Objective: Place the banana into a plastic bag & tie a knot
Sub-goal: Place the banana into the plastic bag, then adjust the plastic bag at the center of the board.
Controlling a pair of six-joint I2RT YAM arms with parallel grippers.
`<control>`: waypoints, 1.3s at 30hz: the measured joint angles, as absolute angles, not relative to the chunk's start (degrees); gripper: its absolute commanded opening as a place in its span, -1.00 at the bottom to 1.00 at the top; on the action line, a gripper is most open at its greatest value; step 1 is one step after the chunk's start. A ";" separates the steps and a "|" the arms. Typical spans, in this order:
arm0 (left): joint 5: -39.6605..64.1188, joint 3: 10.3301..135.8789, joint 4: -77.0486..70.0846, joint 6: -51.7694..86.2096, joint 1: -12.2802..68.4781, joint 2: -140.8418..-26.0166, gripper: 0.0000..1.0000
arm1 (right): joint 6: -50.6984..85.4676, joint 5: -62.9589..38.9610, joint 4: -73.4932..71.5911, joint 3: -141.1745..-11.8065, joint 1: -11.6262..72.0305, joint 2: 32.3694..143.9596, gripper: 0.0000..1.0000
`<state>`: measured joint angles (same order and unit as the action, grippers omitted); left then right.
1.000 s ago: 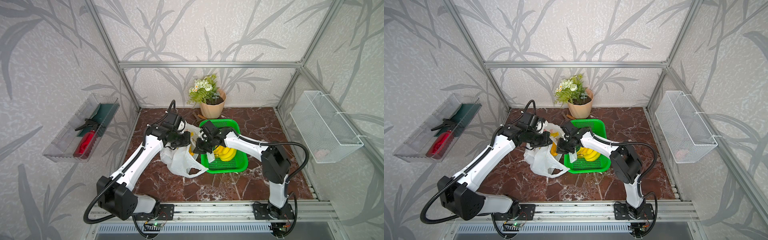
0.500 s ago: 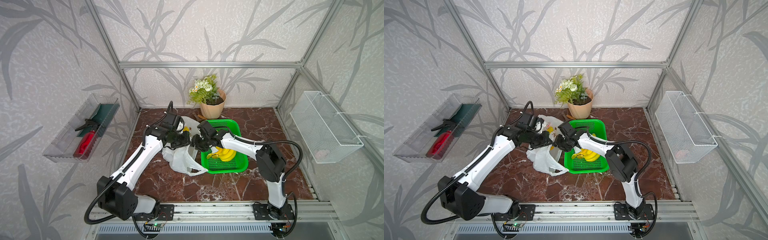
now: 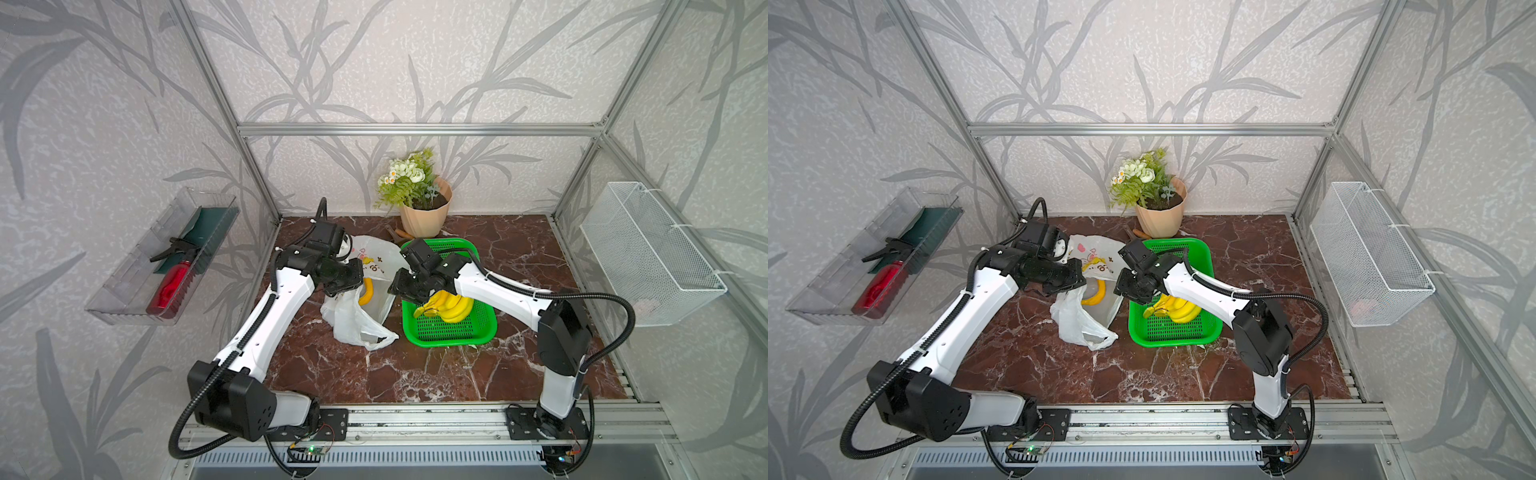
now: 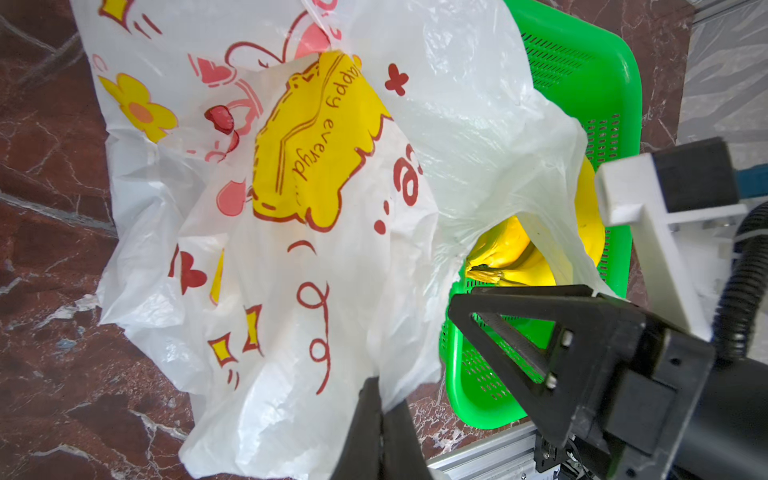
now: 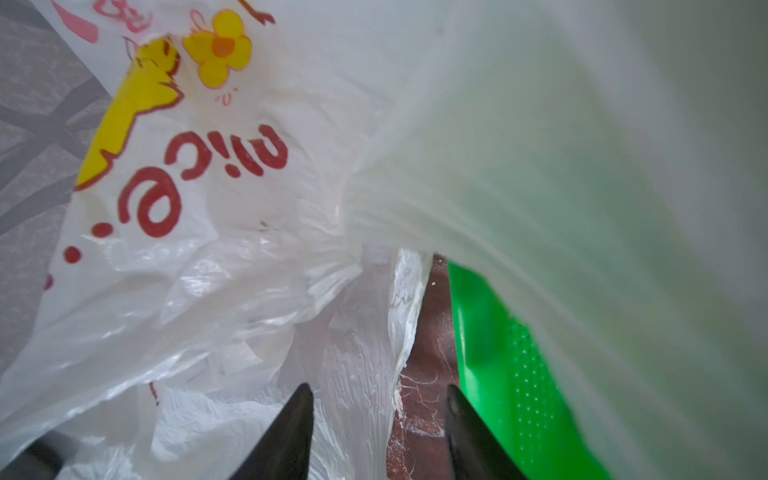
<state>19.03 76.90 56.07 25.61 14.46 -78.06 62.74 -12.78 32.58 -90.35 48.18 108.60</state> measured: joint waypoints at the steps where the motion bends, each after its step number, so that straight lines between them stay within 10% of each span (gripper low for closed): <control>1: 19.07 76.88 56.03 25.58 14.46 -78.11 -1.00 | 63.51 -12.62 32.64 -90.35 48.64 108.90 -0.10; 13: 19.22 76.88 55.55 25.61 14.46 -78.11 -1.00 | 68.66 -10.02 34.44 -94.83 51.62 117.78 -0.22; 18: 19.55 76.88 54.83 25.58 14.46 -78.11 -1.00 | 67.53 -7.81 33.80 -96.47 51.66 120.55 -1.00; 39: 11.60 91.15 60.03 27.20 13.50 -78.83 -1.00 | 45.19 -1.78 51.70 -115.42 48.45 108.47 -1.00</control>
